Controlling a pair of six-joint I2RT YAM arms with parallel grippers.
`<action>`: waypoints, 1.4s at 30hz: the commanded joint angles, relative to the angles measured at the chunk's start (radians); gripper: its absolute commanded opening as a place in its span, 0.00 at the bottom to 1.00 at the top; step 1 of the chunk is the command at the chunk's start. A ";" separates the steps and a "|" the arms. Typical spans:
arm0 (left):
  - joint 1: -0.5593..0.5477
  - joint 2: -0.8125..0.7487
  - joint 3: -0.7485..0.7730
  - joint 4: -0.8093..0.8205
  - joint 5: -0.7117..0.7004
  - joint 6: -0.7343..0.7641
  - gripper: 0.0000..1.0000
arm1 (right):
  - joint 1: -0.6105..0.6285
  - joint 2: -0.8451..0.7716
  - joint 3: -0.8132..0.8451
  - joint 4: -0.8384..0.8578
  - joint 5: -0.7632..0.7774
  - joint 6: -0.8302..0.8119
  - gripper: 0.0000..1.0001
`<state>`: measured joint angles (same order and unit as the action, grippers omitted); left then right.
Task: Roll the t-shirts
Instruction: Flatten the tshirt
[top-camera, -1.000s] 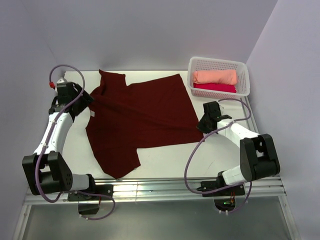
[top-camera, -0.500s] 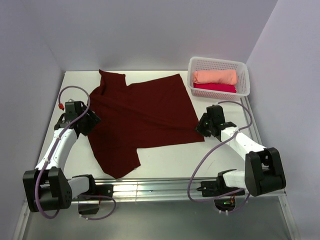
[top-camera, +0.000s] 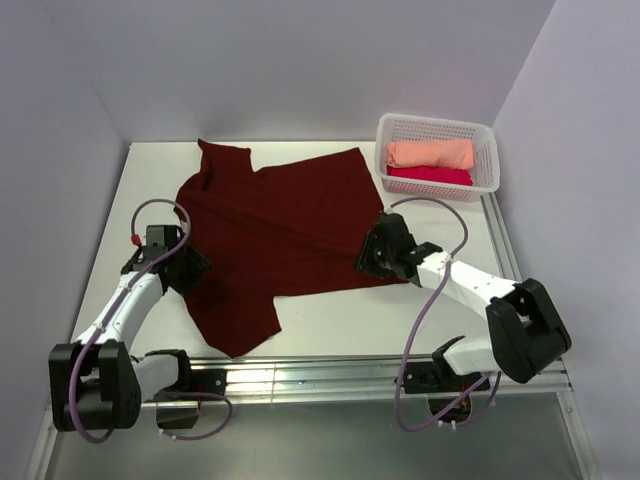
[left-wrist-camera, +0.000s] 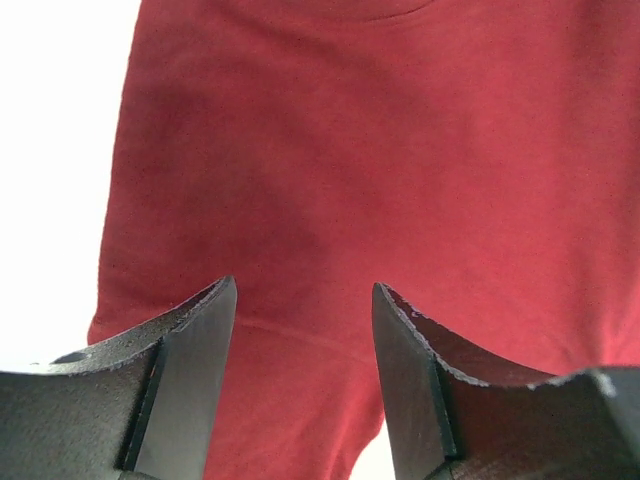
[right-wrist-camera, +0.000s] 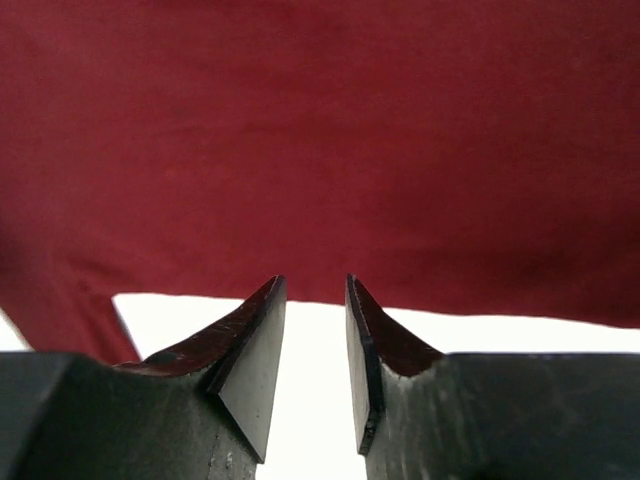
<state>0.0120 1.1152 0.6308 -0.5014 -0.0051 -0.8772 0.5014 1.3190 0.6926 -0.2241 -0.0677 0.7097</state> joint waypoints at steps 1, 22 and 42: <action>-0.003 0.047 -0.032 0.089 -0.003 -0.048 0.61 | 0.005 0.031 0.039 0.000 0.065 0.014 0.37; 0.028 0.570 0.159 0.276 0.014 0.006 0.59 | -0.245 0.181 0.096 -0.007 0.034 -0.018 0.33; 0.072 0.721 0.509 0.170 0.051 0.066 0.57 | -0.247 0.503 0.455 -0.136 0.134 0.054 0.28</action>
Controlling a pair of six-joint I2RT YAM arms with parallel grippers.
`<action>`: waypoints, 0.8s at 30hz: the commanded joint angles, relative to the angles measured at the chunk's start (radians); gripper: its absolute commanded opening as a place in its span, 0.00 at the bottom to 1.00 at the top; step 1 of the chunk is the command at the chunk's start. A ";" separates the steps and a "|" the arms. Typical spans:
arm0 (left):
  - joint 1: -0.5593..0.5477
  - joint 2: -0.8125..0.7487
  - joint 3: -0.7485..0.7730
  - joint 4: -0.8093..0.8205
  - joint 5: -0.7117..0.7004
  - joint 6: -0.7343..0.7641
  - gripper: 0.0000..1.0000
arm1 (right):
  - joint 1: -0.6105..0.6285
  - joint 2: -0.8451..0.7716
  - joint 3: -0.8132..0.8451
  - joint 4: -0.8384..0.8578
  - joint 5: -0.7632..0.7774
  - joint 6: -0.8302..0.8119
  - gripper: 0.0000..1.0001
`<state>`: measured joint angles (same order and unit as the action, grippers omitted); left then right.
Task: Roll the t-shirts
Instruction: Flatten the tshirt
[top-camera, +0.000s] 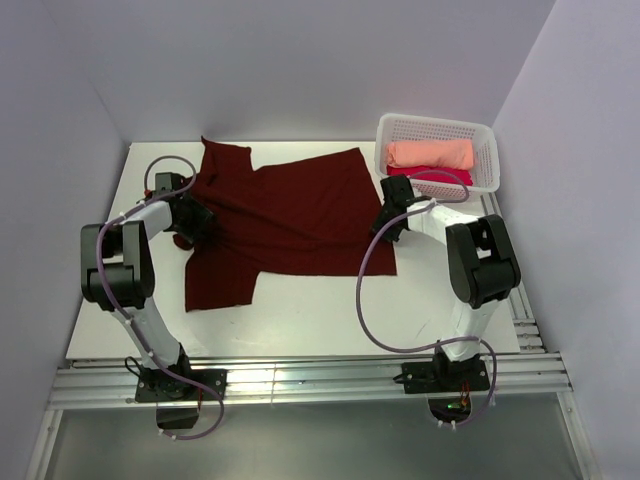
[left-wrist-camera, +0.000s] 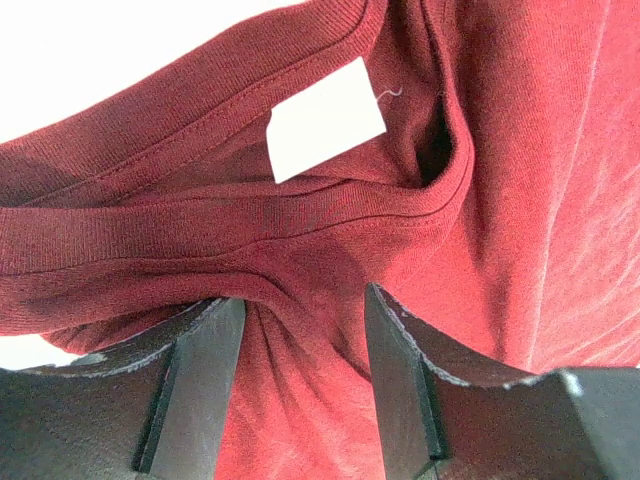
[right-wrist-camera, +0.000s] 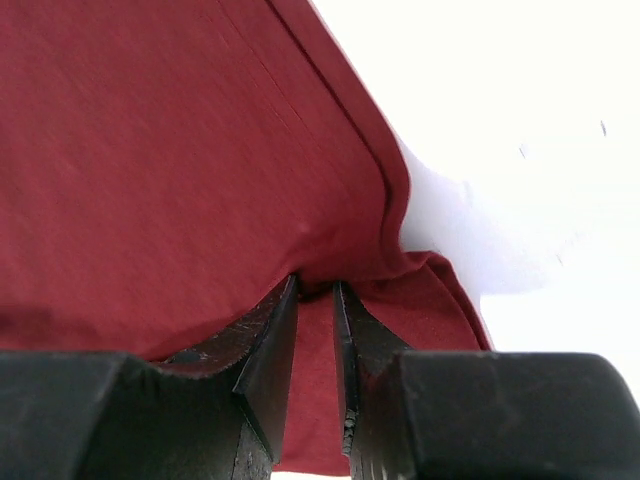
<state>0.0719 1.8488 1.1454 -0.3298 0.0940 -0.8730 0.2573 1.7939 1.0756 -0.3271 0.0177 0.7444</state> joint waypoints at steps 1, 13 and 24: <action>0.012 -0.034 -0.016 -0.003 -0.046 0.062 0.57 | -0.004 0.032 0.081 -0.035 0.051 0.021 0.28; -0.027 -0.431 -0.253 -0.118 -0.057 0.034 0.63 | -0.016 -0.060 0.055 -0.007 0.015 0.023 0.39; -0.032 -0.721 -0.398 -0.330 -0.209 -0.075 0.59 | -0.015 -0.309 -0.186 0.008 -0.047 -0.004 0.47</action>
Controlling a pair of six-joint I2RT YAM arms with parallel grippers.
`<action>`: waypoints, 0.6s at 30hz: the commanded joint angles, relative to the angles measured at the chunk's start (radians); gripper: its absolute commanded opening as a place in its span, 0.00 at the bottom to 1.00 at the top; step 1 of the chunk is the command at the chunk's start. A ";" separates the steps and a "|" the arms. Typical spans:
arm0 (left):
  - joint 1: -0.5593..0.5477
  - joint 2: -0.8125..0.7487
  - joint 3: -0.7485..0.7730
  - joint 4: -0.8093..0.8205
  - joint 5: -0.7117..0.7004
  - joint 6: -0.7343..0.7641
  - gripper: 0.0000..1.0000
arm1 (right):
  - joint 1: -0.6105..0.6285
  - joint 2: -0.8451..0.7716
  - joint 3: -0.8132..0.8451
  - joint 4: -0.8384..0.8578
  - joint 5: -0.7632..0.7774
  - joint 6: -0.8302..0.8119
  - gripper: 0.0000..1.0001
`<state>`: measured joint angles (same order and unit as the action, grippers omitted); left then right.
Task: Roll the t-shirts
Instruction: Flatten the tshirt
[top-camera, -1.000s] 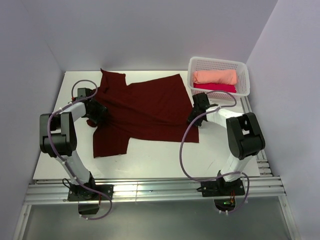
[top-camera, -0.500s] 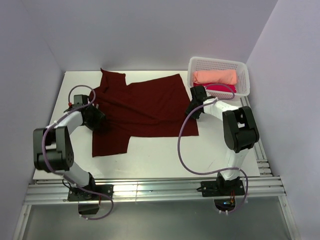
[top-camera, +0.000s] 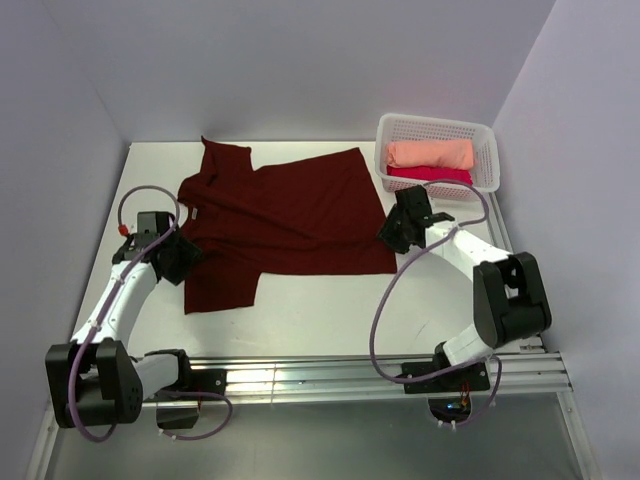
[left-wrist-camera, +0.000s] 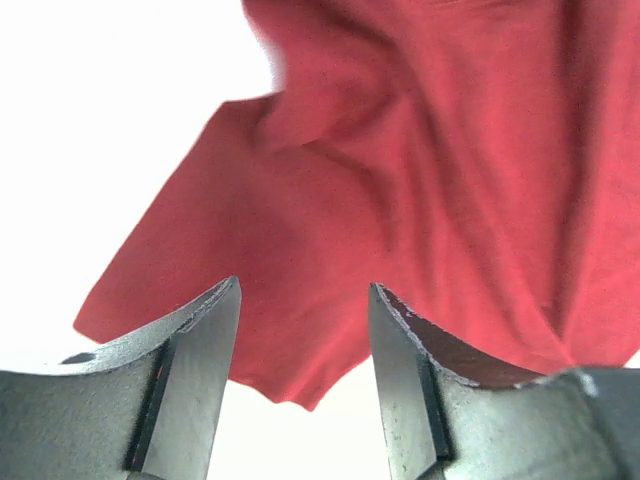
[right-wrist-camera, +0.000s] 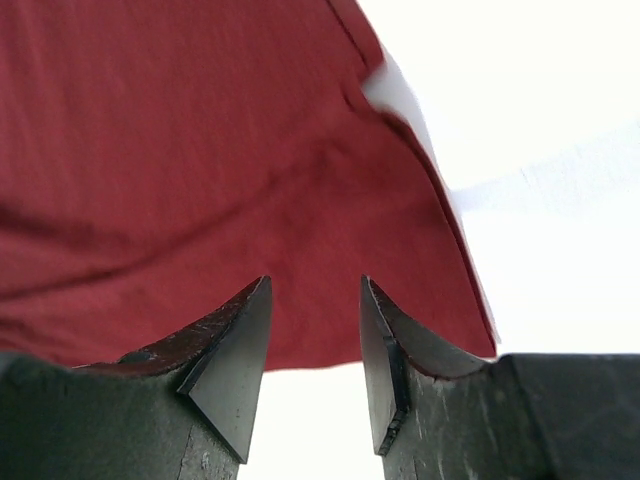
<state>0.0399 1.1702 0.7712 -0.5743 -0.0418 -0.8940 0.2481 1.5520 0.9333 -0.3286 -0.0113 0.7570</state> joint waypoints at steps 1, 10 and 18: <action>0.000 -0.044 -0.038 -0.094 -0.072 -0.057 0.59 | -0.006 -0.085 -0.062 0.011 -0.021 -0.010 0.47; 0.003 -0.047 -0.202 0.001 -0.032 -0.140 0.57 | -0.007 -0.225 -0.231 0.030 -0.046 0.027 0.48; 0.017 0.002 -0.271 0.079 -0.058 -0.180 0.54 | -0.007 -0.239 -0.281 0.043 0.010 0.070 0.53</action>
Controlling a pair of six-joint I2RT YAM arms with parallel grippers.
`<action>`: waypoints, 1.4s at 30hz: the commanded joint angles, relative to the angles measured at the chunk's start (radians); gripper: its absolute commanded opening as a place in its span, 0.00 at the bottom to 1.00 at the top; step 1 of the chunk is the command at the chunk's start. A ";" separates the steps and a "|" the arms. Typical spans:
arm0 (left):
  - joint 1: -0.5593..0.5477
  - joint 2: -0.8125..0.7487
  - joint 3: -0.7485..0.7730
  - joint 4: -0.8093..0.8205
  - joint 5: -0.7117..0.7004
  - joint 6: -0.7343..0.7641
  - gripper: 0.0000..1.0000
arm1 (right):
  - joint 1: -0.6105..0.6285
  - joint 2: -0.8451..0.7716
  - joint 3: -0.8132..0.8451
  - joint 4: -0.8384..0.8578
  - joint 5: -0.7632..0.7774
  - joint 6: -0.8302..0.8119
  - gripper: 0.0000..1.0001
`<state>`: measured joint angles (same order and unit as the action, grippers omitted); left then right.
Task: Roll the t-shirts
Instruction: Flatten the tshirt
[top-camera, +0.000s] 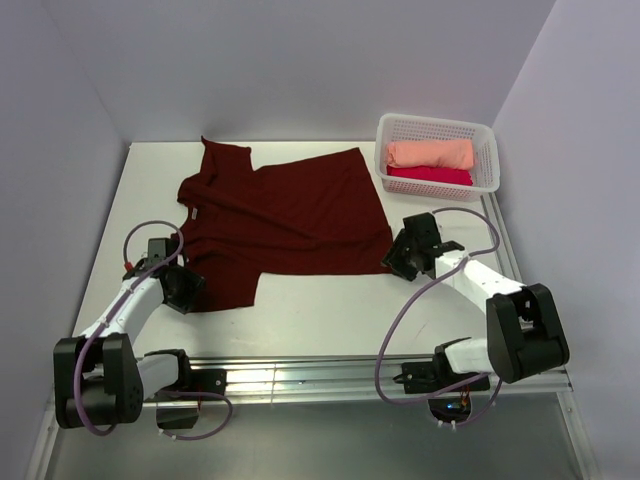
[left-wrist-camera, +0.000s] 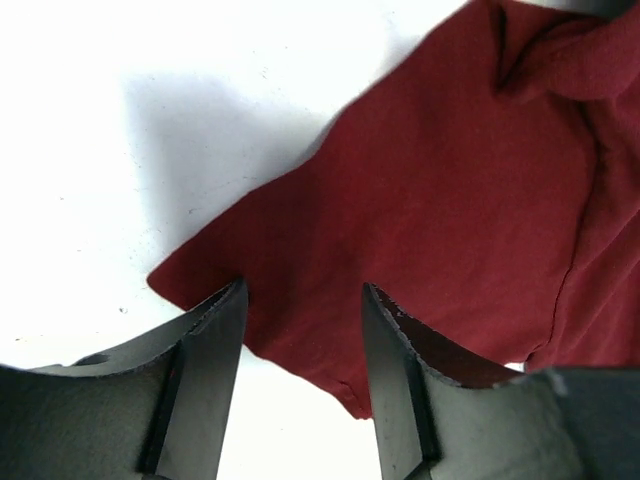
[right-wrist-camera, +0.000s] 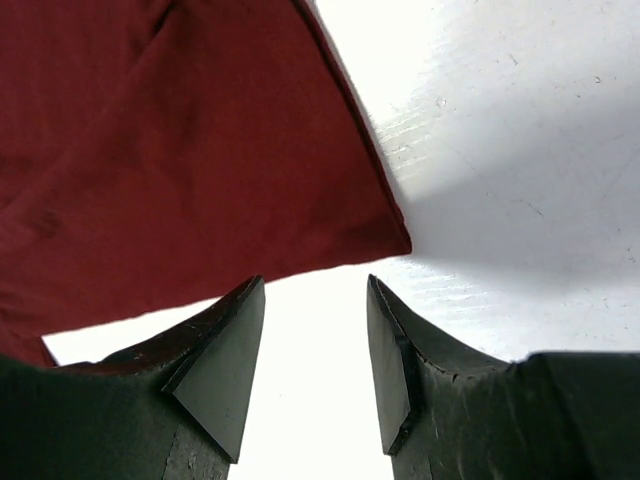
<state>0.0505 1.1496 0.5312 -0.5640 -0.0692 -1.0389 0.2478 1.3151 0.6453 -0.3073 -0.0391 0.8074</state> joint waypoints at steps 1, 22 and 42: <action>0.008 0.019 -0.040 0.062 -0.047 -0.041 0.53 | -0.008 0.007 0.010 0.016 0.038 0.022 0.52; 0.006 -0.050 -0.175 0.131 -0.037 -0.098 0.40 | -0.008 0.185 0.079 0.004 0.156 0.110 0.46; -0.009 0.022 -0.111 0.112 -0.038 -0.030 0.00 | -0.007 0.156 0.067 0.030 0.148 0.070 0.00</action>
<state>0.0563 1.1305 0.4309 -0.3447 -0.0544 -1.1191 0.2459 1.4956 0.7162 -0.2836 0.0875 0.8917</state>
